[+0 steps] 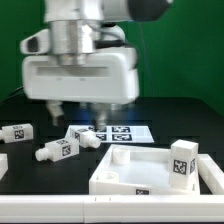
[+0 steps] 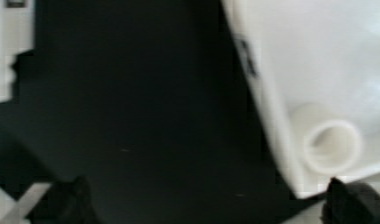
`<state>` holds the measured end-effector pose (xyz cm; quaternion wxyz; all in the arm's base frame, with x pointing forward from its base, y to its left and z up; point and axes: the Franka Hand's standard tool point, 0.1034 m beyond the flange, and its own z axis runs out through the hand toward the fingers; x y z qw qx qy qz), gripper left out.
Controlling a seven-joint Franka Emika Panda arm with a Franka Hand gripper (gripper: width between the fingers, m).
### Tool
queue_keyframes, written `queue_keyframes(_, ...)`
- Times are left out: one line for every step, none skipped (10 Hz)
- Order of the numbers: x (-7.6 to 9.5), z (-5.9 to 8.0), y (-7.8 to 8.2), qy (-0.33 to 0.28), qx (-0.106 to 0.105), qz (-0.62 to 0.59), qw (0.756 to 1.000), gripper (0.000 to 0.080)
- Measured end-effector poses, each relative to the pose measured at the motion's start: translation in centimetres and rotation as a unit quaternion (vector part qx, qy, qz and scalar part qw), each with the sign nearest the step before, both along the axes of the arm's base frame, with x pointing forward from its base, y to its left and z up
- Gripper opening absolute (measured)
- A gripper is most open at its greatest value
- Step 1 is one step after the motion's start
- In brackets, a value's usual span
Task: Assemble square table
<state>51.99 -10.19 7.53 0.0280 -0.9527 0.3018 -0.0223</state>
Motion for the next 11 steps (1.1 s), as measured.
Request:
queue_keyframes(-1.3,-1.0,-0.8,0.006,-0.003,-0.015,1.000,0.0648)
queue_keyframes(-2.1,-1.7,-1.0,0.004,-0.014,-0.016,1.000,0.0648)
queue_keyframes(-1.9,-1.5,-0.8,0.005,-0.011,-0.012,1.000,0.0648)
queue_keyframes(-1.9,-1.5,-0.9,0.005,-0.012,-0.013,1.000,0.0648)
queue_keyframes(-2.3,-1.8,-1.3,0.007,-0.009,-0.022,1.000,0.0648)
queue_keyframes(-3.3,-2.5,-2.3,0.013,-0.005,-0.046,0.999,0.0648)
queue_keyframes(-5.2,-3.5,-3.1,0.024,0.002,-0.073,0.997,0.0648)
queue_keyframes(-6.2,-4.2,-3.4,0.031,-0.001,-0.082,0.996,0.0648)
queue_keyframes(-6.4,-4.7,-3.6,0.033,-0.004,-0.086,0.996,0.0648)
queue_keyframes(-7.2,-5.4,-2.9,0.029,-0.009,-0.094,0.995,0.0648)
queue_keyframes(-7.9,-6.3,-1.5,0.036,-0.008,-0.095,0.995,0.0648)
